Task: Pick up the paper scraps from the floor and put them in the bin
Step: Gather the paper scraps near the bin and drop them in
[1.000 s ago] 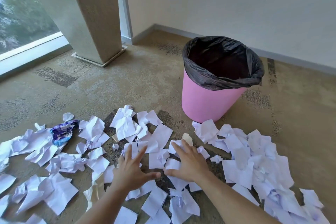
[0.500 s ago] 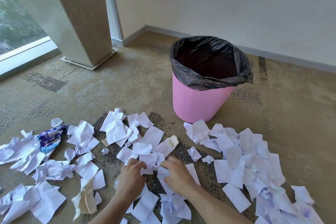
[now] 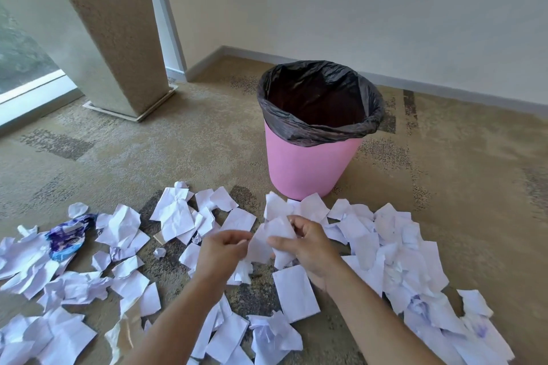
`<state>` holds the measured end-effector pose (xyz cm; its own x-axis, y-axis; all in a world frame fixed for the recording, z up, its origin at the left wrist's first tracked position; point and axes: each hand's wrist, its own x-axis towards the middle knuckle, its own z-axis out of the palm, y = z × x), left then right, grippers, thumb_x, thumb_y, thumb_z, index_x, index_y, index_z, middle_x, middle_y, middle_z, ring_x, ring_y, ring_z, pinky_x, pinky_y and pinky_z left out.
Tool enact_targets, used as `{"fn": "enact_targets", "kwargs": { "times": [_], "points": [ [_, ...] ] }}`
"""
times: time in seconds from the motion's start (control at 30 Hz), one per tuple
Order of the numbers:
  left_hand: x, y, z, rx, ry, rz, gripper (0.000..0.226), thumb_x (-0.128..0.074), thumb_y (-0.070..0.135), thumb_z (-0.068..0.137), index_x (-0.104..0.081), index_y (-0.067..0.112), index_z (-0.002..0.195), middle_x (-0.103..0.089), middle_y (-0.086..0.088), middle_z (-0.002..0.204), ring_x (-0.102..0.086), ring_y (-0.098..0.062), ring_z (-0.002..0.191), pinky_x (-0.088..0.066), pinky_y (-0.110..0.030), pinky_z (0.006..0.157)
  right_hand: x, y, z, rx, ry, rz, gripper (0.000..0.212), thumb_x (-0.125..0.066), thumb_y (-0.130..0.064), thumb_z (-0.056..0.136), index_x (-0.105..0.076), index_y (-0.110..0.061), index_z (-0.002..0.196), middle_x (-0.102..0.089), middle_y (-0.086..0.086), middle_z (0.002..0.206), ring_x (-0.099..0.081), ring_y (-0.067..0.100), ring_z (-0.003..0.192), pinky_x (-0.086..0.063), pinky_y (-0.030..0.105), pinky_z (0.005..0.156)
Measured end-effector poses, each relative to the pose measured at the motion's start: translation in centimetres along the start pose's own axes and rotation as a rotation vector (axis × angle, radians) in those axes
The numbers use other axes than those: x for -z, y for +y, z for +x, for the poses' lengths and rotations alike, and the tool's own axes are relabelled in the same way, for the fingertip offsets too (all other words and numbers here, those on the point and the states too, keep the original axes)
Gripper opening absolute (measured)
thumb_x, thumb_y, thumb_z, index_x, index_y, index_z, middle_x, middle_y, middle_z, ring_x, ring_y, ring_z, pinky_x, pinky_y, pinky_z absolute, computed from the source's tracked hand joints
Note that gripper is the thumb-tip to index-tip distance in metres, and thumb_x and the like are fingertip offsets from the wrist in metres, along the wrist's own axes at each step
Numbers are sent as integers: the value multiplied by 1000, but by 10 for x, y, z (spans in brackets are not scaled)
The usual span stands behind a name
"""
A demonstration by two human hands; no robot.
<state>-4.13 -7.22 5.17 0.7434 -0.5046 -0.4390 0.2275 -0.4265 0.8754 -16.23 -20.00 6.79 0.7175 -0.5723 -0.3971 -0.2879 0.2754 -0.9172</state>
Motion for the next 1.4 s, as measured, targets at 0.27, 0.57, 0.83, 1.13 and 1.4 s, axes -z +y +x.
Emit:
{"fn": "enact_targets", "kwargs": {
  "times": [0.27,0.57,0.83,1.13,1.4],
  "points": [
    [-13,133,-10,-278,-159,-216,14,-62,-4,89,-73,-1,97,-71,-20,82,-64,-23,69,-53,-33,68,44,-136,-35,331,37,265,27,-72,3,76,-66,-8,100,-70,6,82,-66,16,67,-54,27,53],
    [-46,277,27,-547,-79,-325,10,-75,-1,81,-70,7,83,-68,-2,67,-65,-12,63,-54,-22,69,84,-243,3,467,200,383,16,-69,5,81,-65,-6,92,-70,10,88,-69,18,65,-58,28,62],
    [-81,298,66,-402,-203,-30,26,-70,28,90,-63,12,109,-62,-4,106,-61,-20,99,-58,-39,78,97,-227,63,419,266,-307,34,-68,-11,89,-61,-14,123,-57,8,117,-59,22,107,-55,42,82],
    [-50,257,50,-704,-7,215,23,-53,38,98,-70,23,105,-67,12,90,-60,-3,82,-55,-32,83,72,-181,41,771,439,-483,39,-52,-6,95,-60,-22,129,-59,-10,131,-53,1,119,-43,23,105],
    [26,94,39,-729,209,391,28,-58,53,89,-66,31,106,-55,8,123,-53,-13,118,-47,-46,100,6,-57,14,832,172,-680,32,-61,-30,93,-64,-13,121,-57,3,132,-50,17,125,-44,37,104]
  ]
}}
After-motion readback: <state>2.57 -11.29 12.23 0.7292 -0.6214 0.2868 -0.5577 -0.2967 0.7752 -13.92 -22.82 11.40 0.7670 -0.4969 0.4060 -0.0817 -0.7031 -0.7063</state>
